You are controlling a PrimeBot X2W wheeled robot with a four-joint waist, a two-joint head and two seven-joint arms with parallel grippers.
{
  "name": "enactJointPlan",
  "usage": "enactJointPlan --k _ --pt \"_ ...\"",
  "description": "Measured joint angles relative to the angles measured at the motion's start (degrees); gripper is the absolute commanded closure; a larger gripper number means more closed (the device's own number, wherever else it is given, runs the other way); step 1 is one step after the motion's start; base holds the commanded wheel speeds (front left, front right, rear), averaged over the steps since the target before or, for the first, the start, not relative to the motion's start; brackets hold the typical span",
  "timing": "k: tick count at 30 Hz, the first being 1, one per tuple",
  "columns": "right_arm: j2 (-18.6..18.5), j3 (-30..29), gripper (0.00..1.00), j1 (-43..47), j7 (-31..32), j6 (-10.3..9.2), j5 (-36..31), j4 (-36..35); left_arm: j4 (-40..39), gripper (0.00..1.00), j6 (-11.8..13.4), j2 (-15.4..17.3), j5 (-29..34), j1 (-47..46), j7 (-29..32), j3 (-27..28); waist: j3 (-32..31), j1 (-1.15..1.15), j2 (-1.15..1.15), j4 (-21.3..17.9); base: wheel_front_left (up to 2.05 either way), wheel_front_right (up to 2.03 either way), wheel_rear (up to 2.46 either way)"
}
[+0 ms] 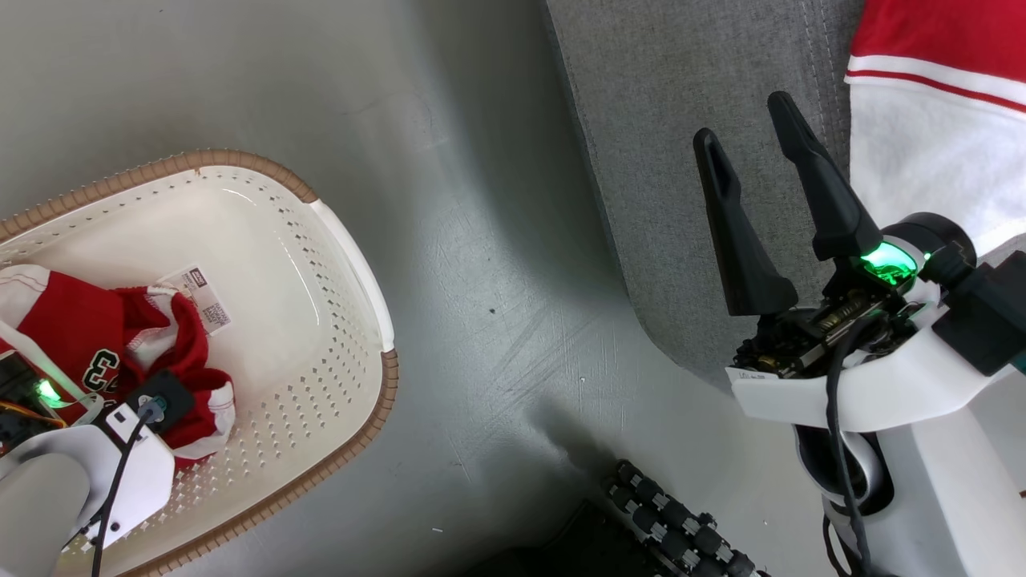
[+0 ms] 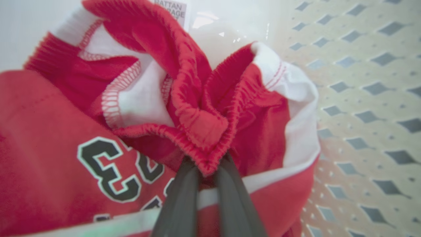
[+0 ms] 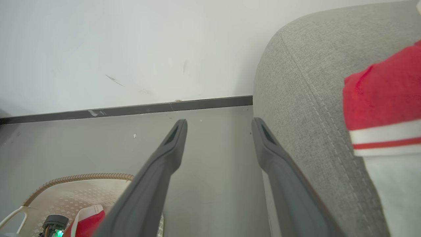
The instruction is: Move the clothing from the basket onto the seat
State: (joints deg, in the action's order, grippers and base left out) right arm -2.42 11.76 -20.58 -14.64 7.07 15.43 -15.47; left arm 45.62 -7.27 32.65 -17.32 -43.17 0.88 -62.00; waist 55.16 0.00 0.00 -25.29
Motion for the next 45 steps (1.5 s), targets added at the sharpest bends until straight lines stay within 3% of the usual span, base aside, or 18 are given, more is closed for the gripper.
enactJointPlan --k 15,27,45 --pt "0.0 -2.0 0.0 -2.3 0.0 0.01 0.2 0.0 -4.4 1.0 0.0 -0.6 -2.5 -2.3 -6.2 -0.4 -1.9 0.0 0.0 0.9 0.0 0.0 0.0" --pt "0.0 -3.5 0.0 -3.6 0.0 0.01 -0.1 1.2 -9.1 1.0 0.0 -1.5 -8.0 -3.2 -12.8 0.7 -5.3 0.0 0.0 2.6 0.0 0.0 0.0" --pt "0.0 -5.2 0.0 -3.8 0.0 0.0 -2.0 5.3 -17.5 1.0 0.0 -1.5 -16.3 -1.0 -15.1 3.9 -13.6 0.0 0.0 6.1 0.0 0.0 0.0"
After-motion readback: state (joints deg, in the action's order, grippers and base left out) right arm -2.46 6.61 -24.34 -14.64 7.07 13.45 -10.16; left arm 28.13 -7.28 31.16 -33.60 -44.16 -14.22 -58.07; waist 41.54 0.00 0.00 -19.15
